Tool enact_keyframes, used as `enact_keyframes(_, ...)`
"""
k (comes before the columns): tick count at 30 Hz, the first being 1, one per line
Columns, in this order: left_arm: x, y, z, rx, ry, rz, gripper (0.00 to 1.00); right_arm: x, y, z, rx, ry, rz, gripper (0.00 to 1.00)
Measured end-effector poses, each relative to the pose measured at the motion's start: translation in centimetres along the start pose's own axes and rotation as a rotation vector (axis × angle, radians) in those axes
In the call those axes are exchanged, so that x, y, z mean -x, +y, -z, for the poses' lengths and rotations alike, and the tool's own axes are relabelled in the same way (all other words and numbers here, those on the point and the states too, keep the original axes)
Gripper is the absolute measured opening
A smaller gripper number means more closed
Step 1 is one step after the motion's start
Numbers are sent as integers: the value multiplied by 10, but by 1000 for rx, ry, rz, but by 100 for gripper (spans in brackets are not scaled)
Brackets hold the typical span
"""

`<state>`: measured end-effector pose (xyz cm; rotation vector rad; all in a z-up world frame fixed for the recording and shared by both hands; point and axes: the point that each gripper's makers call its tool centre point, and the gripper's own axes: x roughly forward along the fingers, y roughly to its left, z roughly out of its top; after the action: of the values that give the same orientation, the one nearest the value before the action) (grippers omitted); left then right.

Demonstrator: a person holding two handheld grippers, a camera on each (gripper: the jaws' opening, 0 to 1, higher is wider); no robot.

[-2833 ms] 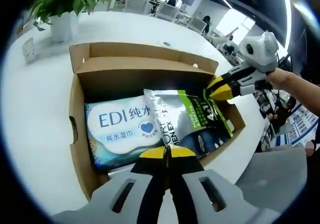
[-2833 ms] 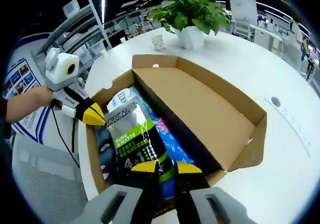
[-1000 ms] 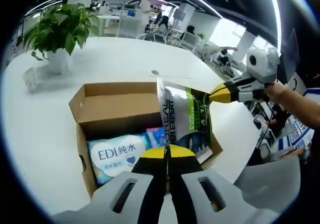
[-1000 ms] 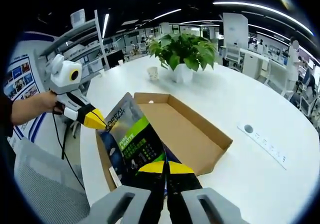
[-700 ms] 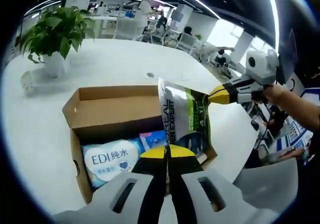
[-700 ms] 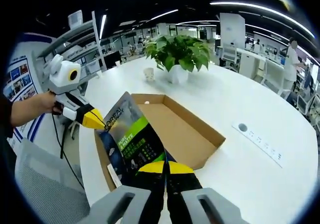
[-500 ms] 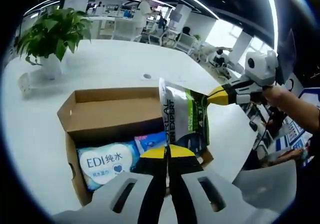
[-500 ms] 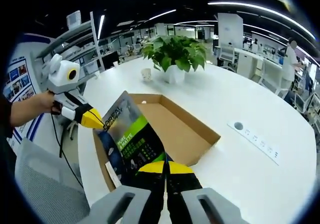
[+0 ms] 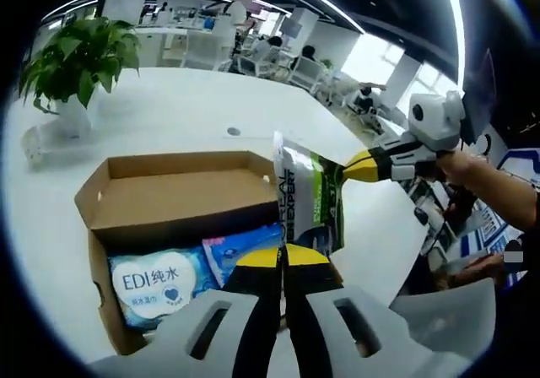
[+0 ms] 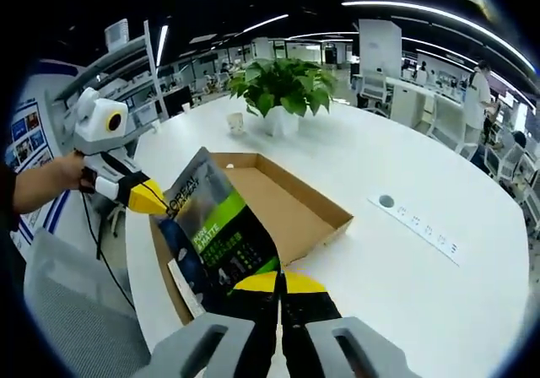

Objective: Operate the shoe box by opening the lid, removing the specified soft item, and placing it in the target area until the item is outside and the box remains undamaged.

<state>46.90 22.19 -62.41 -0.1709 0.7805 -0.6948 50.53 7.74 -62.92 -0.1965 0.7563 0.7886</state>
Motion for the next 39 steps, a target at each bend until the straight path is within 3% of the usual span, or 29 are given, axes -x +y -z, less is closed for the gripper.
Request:
enact_keyframes(17, -31, -29, -1, -6, 13, 24, 0, 7, -30, 32, -34, 27, 46, 0)
enact_keyframes(39, -75, -71, 10, -5, 63, 52, 0, 7, -71, 82, -66, 71, 122, 0)
